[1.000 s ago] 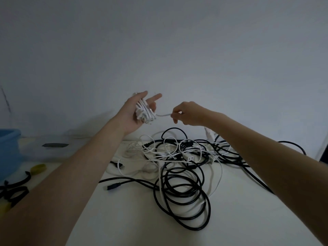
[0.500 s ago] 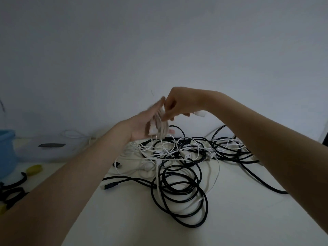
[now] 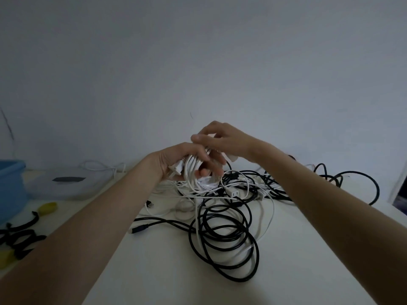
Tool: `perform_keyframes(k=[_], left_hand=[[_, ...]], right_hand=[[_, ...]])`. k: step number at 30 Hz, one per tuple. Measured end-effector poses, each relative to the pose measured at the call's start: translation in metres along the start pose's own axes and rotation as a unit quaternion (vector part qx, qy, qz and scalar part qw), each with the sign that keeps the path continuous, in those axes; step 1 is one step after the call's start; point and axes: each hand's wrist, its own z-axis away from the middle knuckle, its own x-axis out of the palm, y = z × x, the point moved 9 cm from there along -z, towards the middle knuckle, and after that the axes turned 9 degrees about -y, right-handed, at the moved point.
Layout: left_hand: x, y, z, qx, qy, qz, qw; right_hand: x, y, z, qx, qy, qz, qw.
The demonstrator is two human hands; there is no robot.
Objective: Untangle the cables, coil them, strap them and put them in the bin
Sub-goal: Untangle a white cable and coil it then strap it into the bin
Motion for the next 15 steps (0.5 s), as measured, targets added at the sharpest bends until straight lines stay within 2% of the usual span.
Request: perform_keyframes(k=[2,5,7,9,11,15], left_hand=[[-0.002,-0.003,0.005,-0.011,-0.019,-0.032,0.999],[0.002,-0.002,0.012,-0.017,-0.061,-0.034,0.997],[0.002,-0.002,0.018,-0.013,-0.075,-0.031,0.997],[-0.01,-0.003,0.02,-0.001,-0.043,-0.017,0.999],[-0.02,-0.005,0.023,0.009,0.006,0.012,1.0],[-0.038,-0.013,0.029,-0.01,0.132,0.069,0.989]], right_hand=[[0.014,-0.003,-0.003,-0.008,-0.018,-0.022,1.0],[0.041,-0.001,-0.001,0.024,-0.127,-0.154,0.98],[0.053,0.0,0.001,0.022,-0.172,-0.174,0.969],[0.049,0.004,-0.003,0.014,-0.13,-0.167,0.977],[0.038,0.011,-0.008,0.022,-0.049,-0.141,0.989],[0.025,0.032,-0.012,0.072,0.061,-0.128,0.987]])
